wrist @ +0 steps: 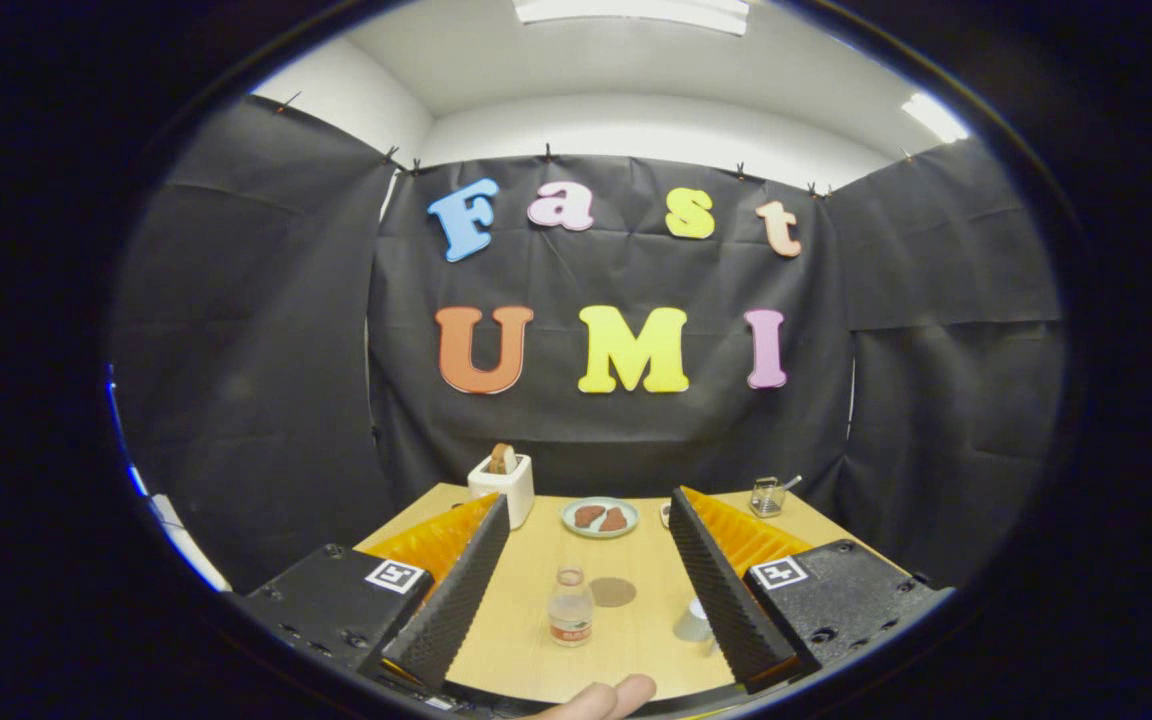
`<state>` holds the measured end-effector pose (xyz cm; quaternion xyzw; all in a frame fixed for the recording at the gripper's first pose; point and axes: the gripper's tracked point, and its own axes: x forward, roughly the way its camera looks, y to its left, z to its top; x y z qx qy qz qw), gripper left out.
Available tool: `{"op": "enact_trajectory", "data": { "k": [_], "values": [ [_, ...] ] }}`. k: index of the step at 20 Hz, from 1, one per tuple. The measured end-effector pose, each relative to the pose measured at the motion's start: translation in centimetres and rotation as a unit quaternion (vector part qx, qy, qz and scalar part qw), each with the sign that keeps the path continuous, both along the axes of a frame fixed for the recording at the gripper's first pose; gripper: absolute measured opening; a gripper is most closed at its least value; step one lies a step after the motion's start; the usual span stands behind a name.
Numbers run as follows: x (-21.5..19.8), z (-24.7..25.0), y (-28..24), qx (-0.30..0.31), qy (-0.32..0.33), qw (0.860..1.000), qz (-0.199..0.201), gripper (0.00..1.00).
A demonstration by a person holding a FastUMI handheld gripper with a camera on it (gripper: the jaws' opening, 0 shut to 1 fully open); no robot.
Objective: Take the bottle from table, then pour the juice into the cup, finally place the bottle on the coaster
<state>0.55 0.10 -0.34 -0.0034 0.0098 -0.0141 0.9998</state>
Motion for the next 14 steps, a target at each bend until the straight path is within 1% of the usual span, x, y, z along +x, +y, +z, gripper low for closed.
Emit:
{"op": "enact_trajectory", "data": {
  "k": [5, 7, 10, 14],
  "values": [
    [0.8, -0.5, 0.4, 0.006, 0.001, 1.0, 0.001, 1.0],
    [1.2, -1.5, 0.5, -0.001, 0.005, 1.0, -0.002, 1.0],
    [2.1, -3.0, 0.5, -0.003, 0.012, 1.0, -0.022, 1.0],
    [3.8, -5.8, 1.6, -0.012, 0.027, 0.999, -0.023, 1.0]
  ]
}}
